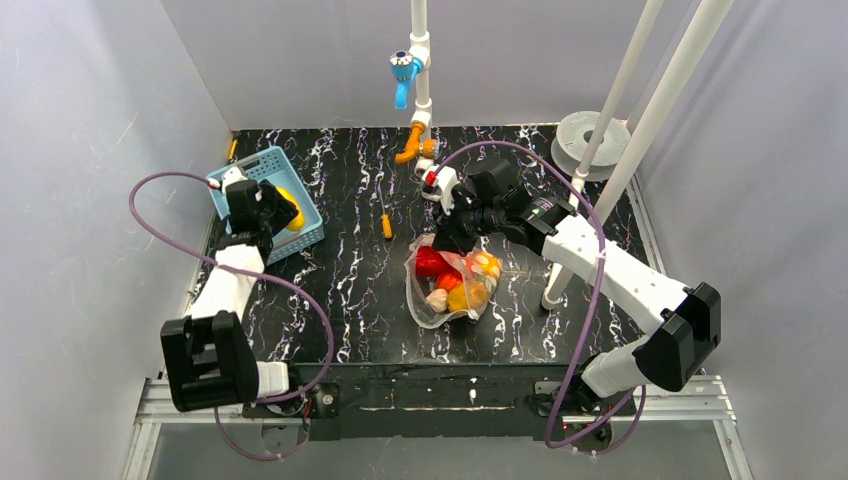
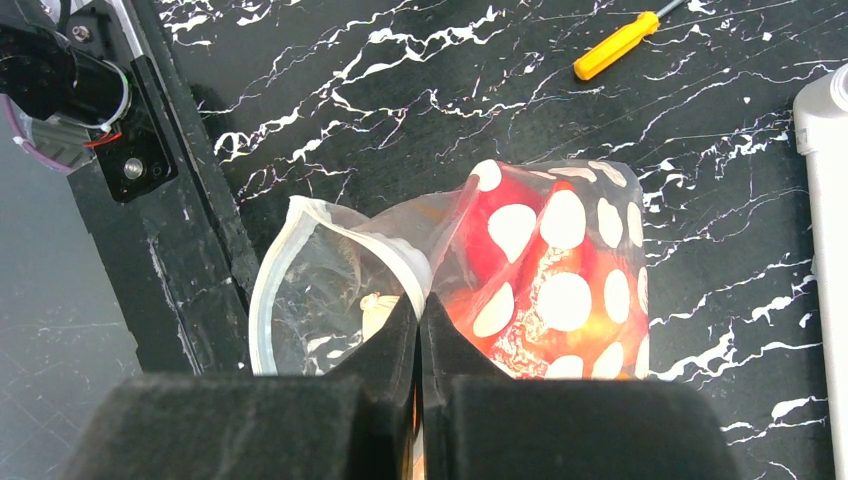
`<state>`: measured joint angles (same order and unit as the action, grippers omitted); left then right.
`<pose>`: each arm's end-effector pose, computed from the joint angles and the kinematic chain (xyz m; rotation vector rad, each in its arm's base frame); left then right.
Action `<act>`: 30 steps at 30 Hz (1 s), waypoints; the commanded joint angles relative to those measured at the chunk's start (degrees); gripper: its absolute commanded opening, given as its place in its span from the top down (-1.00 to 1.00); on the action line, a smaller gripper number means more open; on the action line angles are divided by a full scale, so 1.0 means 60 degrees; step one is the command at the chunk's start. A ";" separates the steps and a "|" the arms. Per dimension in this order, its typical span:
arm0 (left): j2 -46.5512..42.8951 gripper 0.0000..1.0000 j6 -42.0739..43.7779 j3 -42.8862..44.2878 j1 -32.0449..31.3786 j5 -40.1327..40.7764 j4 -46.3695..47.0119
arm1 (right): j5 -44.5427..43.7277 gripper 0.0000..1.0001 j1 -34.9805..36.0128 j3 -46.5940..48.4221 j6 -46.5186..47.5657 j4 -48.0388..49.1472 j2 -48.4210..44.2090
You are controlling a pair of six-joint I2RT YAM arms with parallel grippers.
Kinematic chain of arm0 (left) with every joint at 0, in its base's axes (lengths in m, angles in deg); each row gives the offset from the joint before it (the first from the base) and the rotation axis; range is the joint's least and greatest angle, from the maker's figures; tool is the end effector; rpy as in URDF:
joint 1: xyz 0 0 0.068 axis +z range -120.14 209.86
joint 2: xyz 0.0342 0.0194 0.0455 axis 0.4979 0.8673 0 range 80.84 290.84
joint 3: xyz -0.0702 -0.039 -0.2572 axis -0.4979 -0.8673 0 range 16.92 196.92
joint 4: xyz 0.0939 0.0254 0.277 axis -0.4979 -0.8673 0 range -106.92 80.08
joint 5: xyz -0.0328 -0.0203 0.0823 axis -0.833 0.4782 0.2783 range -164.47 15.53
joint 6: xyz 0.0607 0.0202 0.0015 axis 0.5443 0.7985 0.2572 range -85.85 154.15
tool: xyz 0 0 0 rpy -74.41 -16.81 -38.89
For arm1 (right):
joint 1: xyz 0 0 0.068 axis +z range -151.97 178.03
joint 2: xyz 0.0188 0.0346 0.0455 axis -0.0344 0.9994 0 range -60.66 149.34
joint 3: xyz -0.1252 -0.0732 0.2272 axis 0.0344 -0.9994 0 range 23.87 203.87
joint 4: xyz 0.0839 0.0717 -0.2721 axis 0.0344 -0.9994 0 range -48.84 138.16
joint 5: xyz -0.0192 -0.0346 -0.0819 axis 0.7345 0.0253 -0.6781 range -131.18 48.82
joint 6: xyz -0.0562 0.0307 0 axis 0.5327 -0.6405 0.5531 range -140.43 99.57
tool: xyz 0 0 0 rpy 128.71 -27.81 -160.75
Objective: Open the zip-top bag and remove the fake food
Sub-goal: Place the fake fruit in the bin.
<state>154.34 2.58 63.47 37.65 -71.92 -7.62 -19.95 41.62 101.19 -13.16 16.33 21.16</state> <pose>0.3308 0.0474 0.2388 -0.7029 1.8802 -0.2216 0.2505 0.2631 0.3381 -1.1588 1.9403 0.7554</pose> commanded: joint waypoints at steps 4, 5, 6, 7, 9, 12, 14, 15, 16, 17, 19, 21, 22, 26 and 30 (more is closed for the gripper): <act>0.1062 1.00 -0.0122 0.1029 0.0327 -0.0003 -0.0069 | 0.0197 0.97 -0.0077 -0.0009 -0.0084 0.0428 -0.0379; 0.1147 1.00 -0.0150 0.1062 0.0338 -0.0042 -0.0093 | 0.0202 0.97 -0.0084 -0.0009 -0.0083 0.0424 -0.0380; 0.1233 0.99 -0.0172 0.1093 0.0356 -0.0074 -0.0120 | 0.0203 0.97 -0.0087 -0.0009 -0.0083 0.0424 -0.0386; 0.1313 0.96 -0.0201 0.1127 0.0369 -0.0102 -0.0155 | 0.0204 0.97 -0.0088 -0.0015 -0.0083 0.0427 -0.0394; 0.1459 0.91 -0.0257 0.1194 0.0413 -0.0188 -0.0222 | 0.0216 0.97 -0.0108 -0.0027 -0.0083 0.0428 -0.0415; 0.1633 0.79 -0.0317 0.1241 0.0467 -0.0387 -0.0194 | 0.0216 0.97 -0.0143 -0.0049 -0.0083 0.0440 -0.0440; 0.1725 0.69 -0.0358 0.1290 0.0489 -0.0538 -0.0208 | 0.0238 0.97 -0.0156 -0.0060 -0.0083 0.0436 -0.0454; 0.1767 0.63 -0.0387 0.1324 0.0493 -0.0717 -0.0232 | 0.0240 0.97 -0.0161 -0.0063 -0.0084 0.0442 -0.0460; 0.1808 0.56 -0.0404 0.1368 0.0503 -0.0772 -0.0265 | 0.0247 0.97 -0.0168 -0.0062 -0.0084 0.0454 -0.0463; 0.1843 0.51 -0.0410 0.1400 0.0515 -0.0801 -0.0303 | 0.0259 0.97 -0.0175 -0.0067 -0.0083 0.0450 -0.0466; 0.1913 0.42 -0.0426 0.1453 0.0531 -0.0838 -0.0334 | 0.0262 0.97 -0.0186 -0.0064 -0.0085 0.0455 -0.0478; 0.1941 0.35 -0.0435 0.1466 0.0555 -0.0849 -0.0330 | 0.0272 0.97 -0.0190 -0.0069 -0.0097 0.0455 -0.0493; 0.1951 0.32 -0.0449 0.1471 0.0565 -0.0849 -0.0330 | 0.0275 0.97 -0.0194 -0.0074 -0.0098 0.0454 -0.0496; 0.1997 0.20 -0.0507 0.1528 0.0589 -0.0873 -0.0650 | 0.0289 0.97 -0.0217 -0.0082 -0.0099 0.0447 -0.0516; 0.2019 0.09 -0.0531 0.1542 0.0583 -0.0958 -0.0686 | 0.0298 0.97 -0.0237 -0.0074 -0.0120 0.0457 -0.0537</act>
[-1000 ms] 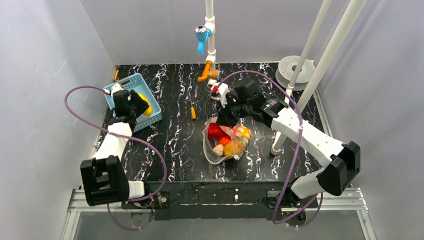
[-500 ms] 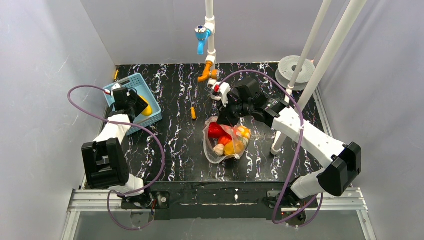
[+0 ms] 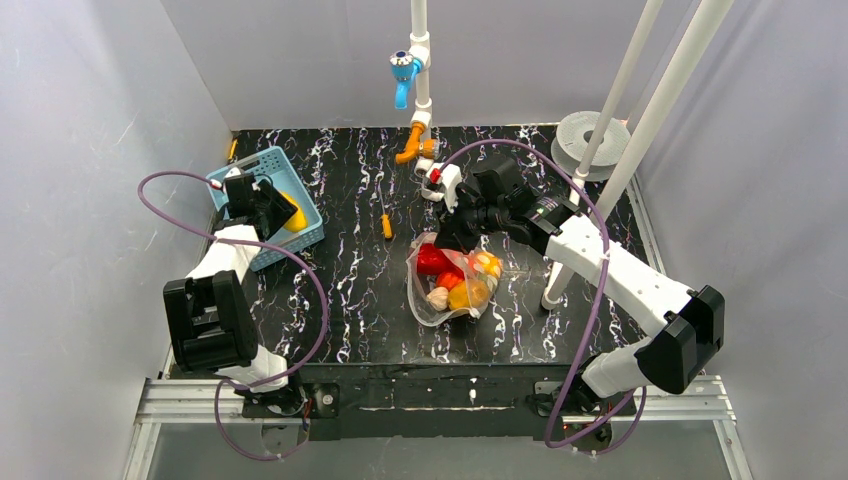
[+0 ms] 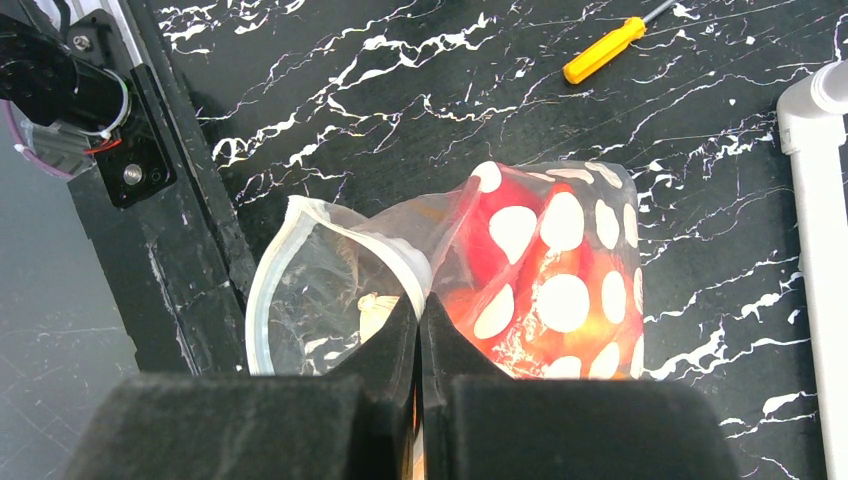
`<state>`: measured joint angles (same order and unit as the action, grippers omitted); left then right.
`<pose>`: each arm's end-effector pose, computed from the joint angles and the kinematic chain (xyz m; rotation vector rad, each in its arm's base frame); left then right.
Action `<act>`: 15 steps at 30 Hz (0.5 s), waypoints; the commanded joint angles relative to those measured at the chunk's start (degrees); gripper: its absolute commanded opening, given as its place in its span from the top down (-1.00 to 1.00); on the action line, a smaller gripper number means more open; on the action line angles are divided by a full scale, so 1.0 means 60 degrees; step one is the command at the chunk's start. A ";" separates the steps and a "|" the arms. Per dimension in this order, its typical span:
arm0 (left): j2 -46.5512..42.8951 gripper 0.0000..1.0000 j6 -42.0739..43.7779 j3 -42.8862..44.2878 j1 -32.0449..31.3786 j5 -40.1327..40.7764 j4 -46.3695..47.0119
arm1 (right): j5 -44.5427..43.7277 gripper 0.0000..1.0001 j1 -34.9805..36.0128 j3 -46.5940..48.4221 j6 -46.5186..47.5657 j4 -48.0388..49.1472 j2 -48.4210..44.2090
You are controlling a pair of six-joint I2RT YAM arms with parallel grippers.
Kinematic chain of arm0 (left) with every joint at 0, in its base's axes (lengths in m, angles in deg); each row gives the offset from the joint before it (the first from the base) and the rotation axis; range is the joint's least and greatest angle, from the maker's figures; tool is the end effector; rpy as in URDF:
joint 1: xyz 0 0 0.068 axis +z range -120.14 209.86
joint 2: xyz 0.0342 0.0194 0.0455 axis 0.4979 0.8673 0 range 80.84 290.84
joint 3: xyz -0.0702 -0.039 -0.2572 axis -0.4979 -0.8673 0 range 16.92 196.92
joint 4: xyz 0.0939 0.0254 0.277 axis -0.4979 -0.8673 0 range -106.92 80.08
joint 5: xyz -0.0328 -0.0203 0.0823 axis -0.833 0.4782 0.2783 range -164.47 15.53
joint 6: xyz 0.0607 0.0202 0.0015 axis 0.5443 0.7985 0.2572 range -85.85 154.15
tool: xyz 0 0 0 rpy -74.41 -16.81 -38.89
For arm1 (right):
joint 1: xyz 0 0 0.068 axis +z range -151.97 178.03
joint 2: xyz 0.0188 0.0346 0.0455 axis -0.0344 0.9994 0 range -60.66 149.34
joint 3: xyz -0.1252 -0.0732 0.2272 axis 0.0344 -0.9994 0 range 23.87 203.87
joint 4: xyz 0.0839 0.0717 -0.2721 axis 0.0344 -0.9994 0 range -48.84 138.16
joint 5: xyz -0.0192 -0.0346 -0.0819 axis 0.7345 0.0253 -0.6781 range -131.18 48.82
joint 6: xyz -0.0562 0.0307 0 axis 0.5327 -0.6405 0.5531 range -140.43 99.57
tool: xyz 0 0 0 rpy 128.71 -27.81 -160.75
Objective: Open the zip-top bag and remove the fake food
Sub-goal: Place the fake fruit in the bin.
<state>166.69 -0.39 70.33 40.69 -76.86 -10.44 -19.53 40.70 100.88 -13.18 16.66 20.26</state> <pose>0.3662 0.0678 0.2072 -0.8100 2.0013 -0.2852 0.2519 0.2570 0.3421 -1.1409 1.9295 0.7565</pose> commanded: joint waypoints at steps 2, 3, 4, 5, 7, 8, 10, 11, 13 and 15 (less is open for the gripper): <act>-0.0046 0.04 -0.0058 0.0411 0.0085 -0.0186 -0.0223 | 0.0238 0.97 -0.0098 -0.0036 -0.0110 0.0397 -0.0391; -0.0051 0.03 -0.0065 0.0415 0.0091 -0.0196 -0.0230 | 0.0248 0.97 -0.0101 -0.0037 -0.0112 0.0394 -0.0392; -0.0064 0.02 -0.0066 0.0414 0.0097 -0.0202 -0.0233 | 0.0263 0.97 -0.0109 -0.0041 -0.0115 0.0400 -0.0392; -0.0074 -0.01 -0.0077 0.0416 0.0101 -0.0204 -0.0260 | 0.0273 0.97 -0.0114 -0.0044 -0.0121 0.0398 -0.0394; -0.0077 -0.08 -0.0086 0.0426 0.0115 -0.0190 -0.0302 | 0.0286 0.97 -0.0125 -0.0038 -0.0124 0.0389 -0.0406; -0.0091 -0.12 -0.0083 0.0427 0.0122 -0.0189 -0.0310 | 0.0288 0.97 -0.0128 -0.0038 -0.0124 0.0396 -0.0406; -0.0103 -0.18 -0.0096 0.0427 0.0131 -0.0200 -0.0322 | 0.0292 0.97 -0.0139 -0.0039 -0.0127 0.0396 -0.0406; -0.0108 -0.21 -0.0110 0.0430 0.0143 -0.0214 -0.0328 | 0.0290 0.97 -0.0140 -0.0041 -0.0125 0.0400 -0.0414; -0.0117 -0.24 -0.0123 0.0442 0.0152 -0.0254 -0.0336 | 0.0303 0.97 -0.0140 -0.0036 -0.0126 0.0397 -0.0420; -0.0130 -0.27 -0.0147 0.0446 0.0149 -0.0275 -0.0337 | 0.0312 0.97 -0.0141 -0.0047 -0.0138 0.0402 -0.0423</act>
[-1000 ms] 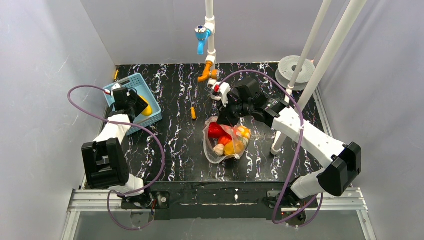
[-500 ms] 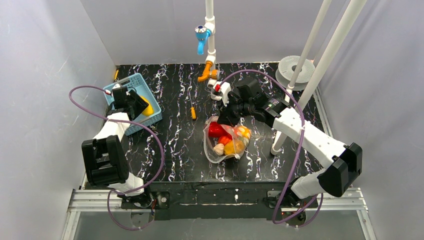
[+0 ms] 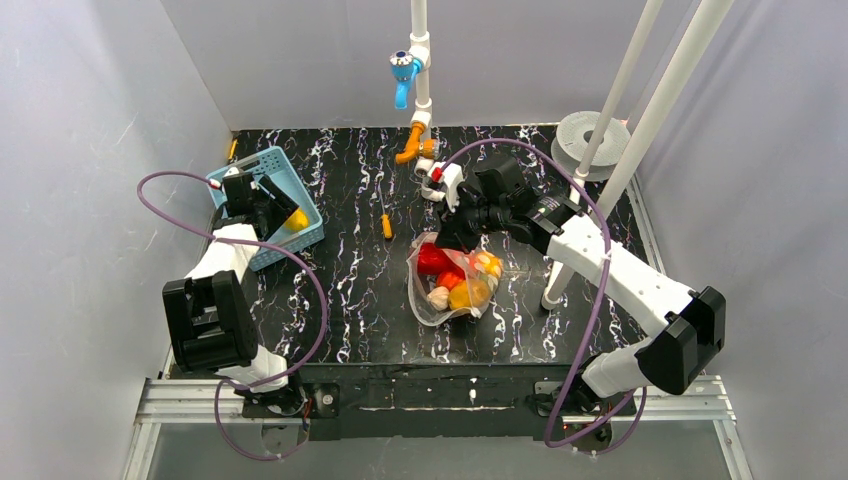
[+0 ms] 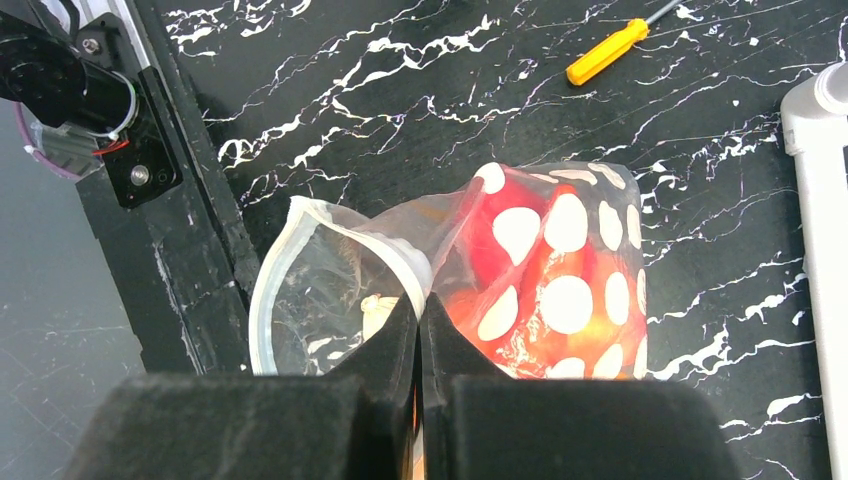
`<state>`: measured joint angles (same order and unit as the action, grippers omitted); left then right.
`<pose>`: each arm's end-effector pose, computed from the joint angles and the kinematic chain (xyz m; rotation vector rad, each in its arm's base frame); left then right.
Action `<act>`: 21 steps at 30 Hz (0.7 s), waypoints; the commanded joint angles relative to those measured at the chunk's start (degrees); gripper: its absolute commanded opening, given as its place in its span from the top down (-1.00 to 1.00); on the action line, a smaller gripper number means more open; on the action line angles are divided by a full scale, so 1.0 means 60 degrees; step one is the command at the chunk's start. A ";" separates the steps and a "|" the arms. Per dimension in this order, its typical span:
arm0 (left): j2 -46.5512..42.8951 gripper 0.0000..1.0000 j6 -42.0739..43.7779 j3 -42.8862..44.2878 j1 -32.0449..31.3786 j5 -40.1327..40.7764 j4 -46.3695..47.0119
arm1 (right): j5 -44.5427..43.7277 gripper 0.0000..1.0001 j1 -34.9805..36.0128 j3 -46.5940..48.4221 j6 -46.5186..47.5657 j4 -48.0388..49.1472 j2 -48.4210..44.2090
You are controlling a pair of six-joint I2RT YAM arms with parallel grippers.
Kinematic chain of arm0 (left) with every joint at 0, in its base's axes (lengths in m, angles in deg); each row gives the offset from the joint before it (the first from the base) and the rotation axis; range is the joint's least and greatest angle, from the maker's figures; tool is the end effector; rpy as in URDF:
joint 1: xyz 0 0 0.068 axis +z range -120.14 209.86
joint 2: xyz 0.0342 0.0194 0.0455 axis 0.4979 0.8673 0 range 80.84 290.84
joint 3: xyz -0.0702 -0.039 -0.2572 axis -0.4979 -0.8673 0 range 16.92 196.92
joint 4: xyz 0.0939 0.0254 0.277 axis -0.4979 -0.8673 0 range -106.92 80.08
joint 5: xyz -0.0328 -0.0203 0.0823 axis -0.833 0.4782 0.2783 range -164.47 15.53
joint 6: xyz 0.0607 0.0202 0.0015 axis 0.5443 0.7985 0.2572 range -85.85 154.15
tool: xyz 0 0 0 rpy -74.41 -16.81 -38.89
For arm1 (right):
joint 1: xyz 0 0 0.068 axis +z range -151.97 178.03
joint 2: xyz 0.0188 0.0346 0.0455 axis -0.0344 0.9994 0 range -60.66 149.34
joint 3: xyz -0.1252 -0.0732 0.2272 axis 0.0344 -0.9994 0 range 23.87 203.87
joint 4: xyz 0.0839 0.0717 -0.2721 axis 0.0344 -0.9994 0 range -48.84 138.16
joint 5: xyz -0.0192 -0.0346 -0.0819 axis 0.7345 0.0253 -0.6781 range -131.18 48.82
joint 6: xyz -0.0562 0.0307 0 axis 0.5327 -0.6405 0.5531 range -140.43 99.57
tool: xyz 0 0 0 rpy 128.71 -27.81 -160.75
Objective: Open the zip-top bag and remove the fake food
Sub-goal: Place the fake fruit in the bin.
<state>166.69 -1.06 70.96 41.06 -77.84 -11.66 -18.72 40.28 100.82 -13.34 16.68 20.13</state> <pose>0.3662 0.0694 0.2091 -0.8238 2.0086 -0.3049 0.2528 0.2551 0.3426 -1.1378 1.9291 0.7696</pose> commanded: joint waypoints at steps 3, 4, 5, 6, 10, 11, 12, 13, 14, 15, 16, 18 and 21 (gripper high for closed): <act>-0.0169 -0.34 -0.0065 0.0365 0.0111 -0.0120 -0.0178 | 0.0190 0.97 -0.0084 -0.0059 -0.0112 0.0413 -0.0423; -0.0184 -0.35 -0.0069 0.0365 0.0121 -0.0133 -0.0191 | 0.0183 0.97 -0.0084 -0.0052 -0.0112 0.0412 -0.0428; -0.0226 -0.36 -0.0085 0.0366 0.0128 -0.0142 -0.0200 | 0.0183 0.97 -0.0086 -0.0055 -0.0112 0.0407 -0.0429; -0.0258 -0.38 -0.0101 0.0361 0.0129 -0.0162 -0.0203 | 0.0191 0.97 -0.0096 -0.0076 -0.0112 0.0413 -0.0429; -0.0476 -0.47 -0.0120 0.0351 0.0196 -0.0375 -0.0204 | 0.0197 0.97 -0.0111 -0.0083 -0.0100 0.0421 -0.0429; -0.0554 -0.50 -0.0133 0.0331 0.0209 -0.0446 -0.0189 | 0.0202 0.97 -0.0113 -0.0085 -0.0110 0.0427 -0.0429; -0.0650 -0.54 -0.0127 0.0306 0.0209 -0.0540 -0.0172 | 0.0214 0.97 -0.0113 -0.0089 -0.0104 0.0428 -0.0429; -0.0793 -0.60 -0.0132 0.0238 0.0222 -0.0650 -0.0127 | 0.0213 0.97 -0.0113 -0.0084 -0.0108 0.0426 -0.0429; -0.0920 -0.64 -0.0133 0.0176 0.0228 -0.0747 -0.0069 | 0.0226 0.97 -0.0115 -0.0093 -0.0098 0.0421 -0.0430; -0.1053 -0.70 -0.0127 0.0094 0.0236 -0.0820 -0.0029 | 0.0252 0.97 -0.0127 -0.0090 -0.0098 0.0427 -0.0442; -0.1187 -0.78 -0.0137 0.0015 0.0255 -0.0881 -0.0022 | 0.0284 0.97 -0.0129 -0.0101 -0.0104 0.0422 -0.0441; -0.1513 -0.94 -0.0171 -0.0143 0.0271 -0.0938 -0.0008 | 0.0334 0.97 -0.0142 -0.0114 -0.0097 0.0423 -0.0457; -0.1953 -0.99 -0.0319 -0.0430 0.0305 -0.1195 0.0054 | 0.0388 0.97 -0.0143 -0.0125 -0.0097 0.0416 -0.0484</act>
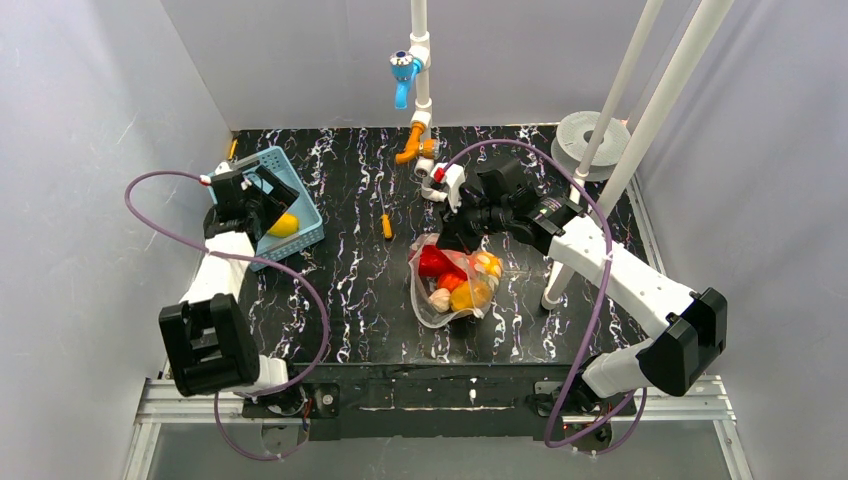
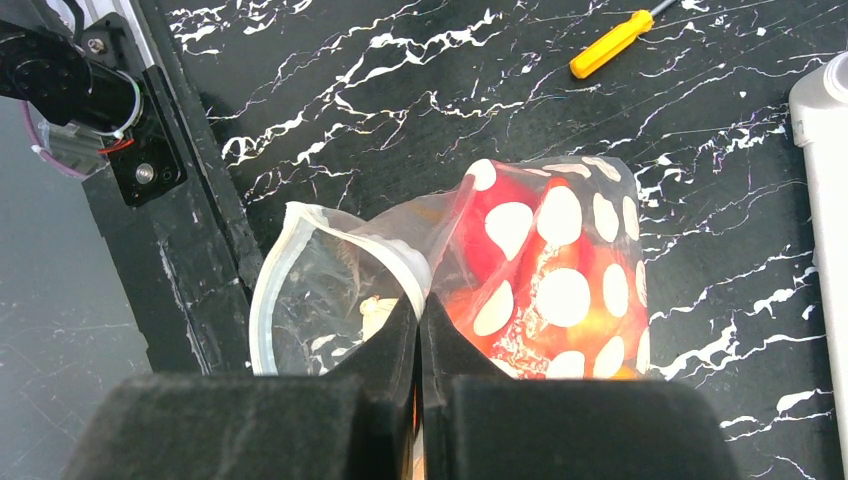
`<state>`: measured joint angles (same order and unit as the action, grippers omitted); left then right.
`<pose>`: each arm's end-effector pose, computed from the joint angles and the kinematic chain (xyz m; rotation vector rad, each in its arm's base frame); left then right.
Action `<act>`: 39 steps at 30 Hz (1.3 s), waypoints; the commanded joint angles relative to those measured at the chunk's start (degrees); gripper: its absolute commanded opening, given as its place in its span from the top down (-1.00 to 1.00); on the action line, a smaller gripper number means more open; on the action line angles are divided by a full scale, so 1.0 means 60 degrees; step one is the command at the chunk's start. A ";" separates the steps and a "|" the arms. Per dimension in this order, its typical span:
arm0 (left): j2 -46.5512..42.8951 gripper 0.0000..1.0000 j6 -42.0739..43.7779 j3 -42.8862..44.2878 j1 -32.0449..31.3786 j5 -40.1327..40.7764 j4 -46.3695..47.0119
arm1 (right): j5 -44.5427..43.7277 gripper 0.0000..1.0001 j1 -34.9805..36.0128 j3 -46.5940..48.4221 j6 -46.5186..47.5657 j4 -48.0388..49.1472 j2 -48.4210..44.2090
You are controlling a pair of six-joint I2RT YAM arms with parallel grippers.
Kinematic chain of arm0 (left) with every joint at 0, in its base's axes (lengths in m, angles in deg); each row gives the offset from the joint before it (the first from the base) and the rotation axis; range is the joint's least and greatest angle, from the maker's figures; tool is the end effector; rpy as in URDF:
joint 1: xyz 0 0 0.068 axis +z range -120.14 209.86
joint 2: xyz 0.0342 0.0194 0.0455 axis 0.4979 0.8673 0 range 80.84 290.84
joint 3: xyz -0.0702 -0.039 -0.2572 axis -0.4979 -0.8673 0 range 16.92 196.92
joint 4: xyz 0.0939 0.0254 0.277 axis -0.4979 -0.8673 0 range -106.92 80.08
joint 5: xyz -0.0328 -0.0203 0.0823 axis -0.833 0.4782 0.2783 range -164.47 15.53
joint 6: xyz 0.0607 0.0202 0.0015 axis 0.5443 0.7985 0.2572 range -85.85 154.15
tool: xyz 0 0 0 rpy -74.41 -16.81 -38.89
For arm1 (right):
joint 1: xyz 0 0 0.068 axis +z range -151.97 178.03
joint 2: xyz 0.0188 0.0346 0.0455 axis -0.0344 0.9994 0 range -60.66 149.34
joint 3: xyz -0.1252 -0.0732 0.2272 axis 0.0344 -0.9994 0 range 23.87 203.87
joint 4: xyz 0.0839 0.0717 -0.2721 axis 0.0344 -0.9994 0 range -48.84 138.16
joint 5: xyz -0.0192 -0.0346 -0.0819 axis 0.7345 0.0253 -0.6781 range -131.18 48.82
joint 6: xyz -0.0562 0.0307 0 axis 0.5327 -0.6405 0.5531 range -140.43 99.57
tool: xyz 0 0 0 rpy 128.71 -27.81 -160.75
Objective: Open the zip-top bag and remove the fake food
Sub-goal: Place the fake fruit in the bin, then pick up the fake fruit from the zipper food storage bag.
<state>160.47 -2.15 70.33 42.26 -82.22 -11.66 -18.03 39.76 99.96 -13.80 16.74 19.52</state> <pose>0.3517 0.0704 0.2426 -0.7788 1.9260 -0.3961 0.2525 0.2512 0.3408 -1.1283 1.9386 0.7820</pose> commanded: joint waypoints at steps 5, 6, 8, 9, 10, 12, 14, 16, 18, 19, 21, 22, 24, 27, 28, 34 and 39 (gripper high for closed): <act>-0.1482 -0.99 -0.0686 -0.0622 0.0164 -0.1242 -0.0045 | 0.0331 0.97 -0.0071 -0.0036 -0.0022 0.0444 -0.0412; -0.1585 -0.99 -0.0764 -0.0664 0.0182 -0.1518 -0.0077 | 0.0340 0.97 -0.0071 -0.0062 -0.0025 0.0464 -0.0432; -0.1925 -0.99 -0.0991 -0.0875 0.0187 -0.2148 0.0032 | 0.0345 0.97 -0.0085 -0.0084 -0.0032 0.0495 -0.0455; -0.2107 -0.99 -0.1144 -0.1059 0.0185 -0.2636 0.0175 | 0.0357 0.97 -0.0086 -0.0096 -0.0042 0.0503 -0.0468; -0.2311 -0.99 -0.1325 -0.1315 0.0178 -0.2913 0.0567 | 0.0369 0.97 -0.0087 -0.0104 -0.0058 0.0514 -0.0463; -0.2735 -0.99 -0.1800 -0.1800 0.0170 -0.3769 0.1143 | 0.0407 0.97 -0.0085 -0.0107 -0.0104 0.0532 -0.0439; -0.3159 -0.99 -0.2102 -0.2099 0.0064 -0.4268 0.1215 | 0.0430 0.97 -0.0086 -0.0114 -0.0146 0.0564 -0.0410; -0.3613 -0.99 -0.2206 -0.2347 -0.0221 -0.4535 0.1117 | 0.0446 0.97 -0.0086 -0.0124 -0.0188 0.0589 -0.0379; -0.4120 -0.99 -0.2248 -0.2502 -0.0638 -0.4592 0.1004 | 0.0449 0.97 -0.0100 -0.0120 -0.0219 0.0613 -0.0351; -0.4336 -0.99 -0.2230 -0.2551 -0.0896 -0.4577 0.0895 | 0.0443 0.97 -0.0100 -0.0115 -0.0230 0.0620 -0.0332; -0.4777 -0.99 -0.2181 -0.2662 -0.1458 -0.4420 0.0604 | 0.0437 0.97 -0.0100 -0.0114 -0.0259 0.0634 -0.0293; -0.4983 -0.99 -0.2216 -0.2757 -0.1718 -0.4297 0.0527 | 0.0433 0.97 -0.0100 -0.0117 -0.0270 0.0649 -0.0279; -0.5415 -0.99 -0.2325 -0.2991 -0.2504 -0.4027 0.0458 | 0.0438 0.97 -0.0108 -0.0121 -0.0289 0.0666 -0.0238; -0.5989 -0.99 -0.2349 -0.3197 -0.3253 -0.3652 0.0341 | 0.0433 0.97 -0.0115 -0.0134 -0.0322 0.0685 -0.0206; -0.6160 -0.99 -0.2358 -0.3252 -0.3479 -0.3547 0.0224 | 0.0432 0.97 -0.0116 -0.0144 -0.0322 0.0693 -0.0198; -0.6840 -0.99 -0.2344 -0.3389 -0.4716 -0.3359 -0.0374 | 0.0436 0.97 -0.0135 -0.0166 -0.0330 0.0711 -0.0164; -0.7383 -0.99 -0.2551 -0.3517 -0.5468 -0.3254 -0.0450 | 0.0440 0.97 -0.0173 -0.0205 -0.0334 0.0739 -0.0136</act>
<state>118.67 -16.61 49.86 12.15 -102.71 -12.87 -16.56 39.23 99.07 -15.61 18.34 18.85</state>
